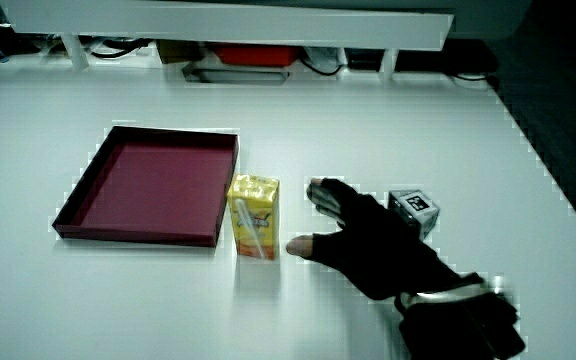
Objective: Place ice redtea
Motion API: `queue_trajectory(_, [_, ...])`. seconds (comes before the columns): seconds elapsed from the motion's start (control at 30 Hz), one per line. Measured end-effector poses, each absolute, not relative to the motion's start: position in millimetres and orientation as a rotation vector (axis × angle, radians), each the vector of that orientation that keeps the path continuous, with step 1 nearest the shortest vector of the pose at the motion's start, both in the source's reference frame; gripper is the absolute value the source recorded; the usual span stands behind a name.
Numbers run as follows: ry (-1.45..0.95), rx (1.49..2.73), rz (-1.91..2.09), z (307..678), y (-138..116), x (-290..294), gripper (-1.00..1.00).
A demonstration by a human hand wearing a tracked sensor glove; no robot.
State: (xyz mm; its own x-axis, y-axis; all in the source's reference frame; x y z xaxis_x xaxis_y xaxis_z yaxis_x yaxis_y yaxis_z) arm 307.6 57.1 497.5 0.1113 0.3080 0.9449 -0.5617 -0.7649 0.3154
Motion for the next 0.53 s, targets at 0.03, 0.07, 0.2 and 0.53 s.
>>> queue_trajectory(0.03, [-0.243, 1.751, 1.732, 493.8, 57.9, 308.7, -1.0])
queue_trajectory(0.07, [-0.251, 1.764, 1.726, 492.3, 58.4, 310.8, -1.0])
queue_trajectory(0.2, [-0.248, 1.772, 1.729, 490.3, 59.4, 314.4, -1.0])
queue_trajectory(0.53, [-0.239, 1.778, 1.723, 491.5, 61.7, 316.2, -1.0])
